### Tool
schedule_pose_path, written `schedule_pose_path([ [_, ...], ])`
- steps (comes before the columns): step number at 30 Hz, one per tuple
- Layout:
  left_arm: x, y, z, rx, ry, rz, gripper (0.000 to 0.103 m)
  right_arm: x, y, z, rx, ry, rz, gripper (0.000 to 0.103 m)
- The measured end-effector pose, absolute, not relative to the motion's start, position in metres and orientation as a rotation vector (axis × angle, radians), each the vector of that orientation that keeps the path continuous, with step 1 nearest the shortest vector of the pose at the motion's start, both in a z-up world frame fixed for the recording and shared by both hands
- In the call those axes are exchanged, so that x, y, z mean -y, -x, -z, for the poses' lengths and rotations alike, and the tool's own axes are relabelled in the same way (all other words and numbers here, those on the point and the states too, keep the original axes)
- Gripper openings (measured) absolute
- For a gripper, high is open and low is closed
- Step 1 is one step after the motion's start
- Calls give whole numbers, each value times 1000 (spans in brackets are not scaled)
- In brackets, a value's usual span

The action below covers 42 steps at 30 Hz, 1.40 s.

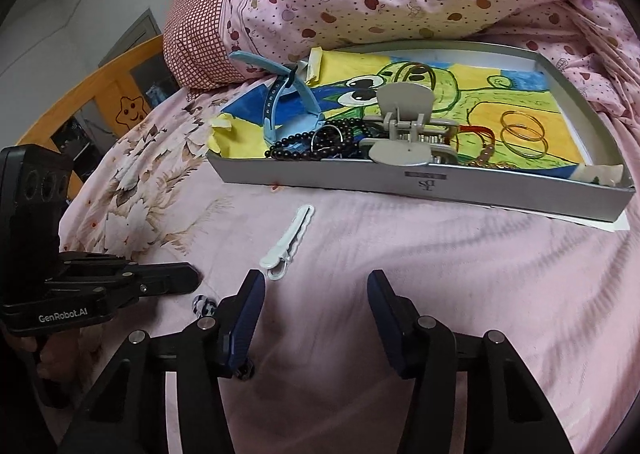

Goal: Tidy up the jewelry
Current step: 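Grasp the black braided keychain with the left tool while the right tool moves toward the white hair clip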

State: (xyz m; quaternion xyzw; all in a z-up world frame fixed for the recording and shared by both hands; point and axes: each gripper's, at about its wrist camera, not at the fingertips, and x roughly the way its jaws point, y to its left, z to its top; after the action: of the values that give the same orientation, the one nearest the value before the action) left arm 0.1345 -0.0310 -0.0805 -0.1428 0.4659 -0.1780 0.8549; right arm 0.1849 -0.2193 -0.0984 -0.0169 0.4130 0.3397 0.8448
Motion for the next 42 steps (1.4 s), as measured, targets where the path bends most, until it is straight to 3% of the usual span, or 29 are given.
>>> schedule_pose_path([
  [7,16,-128,80,-1014,429,451,0,215,-188,99,-877,45,-741,43],
  [23,40,-135,85,-1045,396,538,0,214,-198,100,-894,53,-764,34],
  [25,38,-136,85,-1046,421,551,15,216,-197,100,-892,53,-763,34],
  [30,39,-135,81,-1033,443,597,35,224,-198,100,-895,35,-752,34],
  [36,47,-143,82,-1034,426,568,34,225,-206,98,-906,36,-772,34],
  [39,54,-147,84,-1041,346,517,13,222,-211,96,-908,55,-785,34],
  [42,54,-149,85,-1041,348,503,11,220,-215,96,-913,62,-791,34],
])
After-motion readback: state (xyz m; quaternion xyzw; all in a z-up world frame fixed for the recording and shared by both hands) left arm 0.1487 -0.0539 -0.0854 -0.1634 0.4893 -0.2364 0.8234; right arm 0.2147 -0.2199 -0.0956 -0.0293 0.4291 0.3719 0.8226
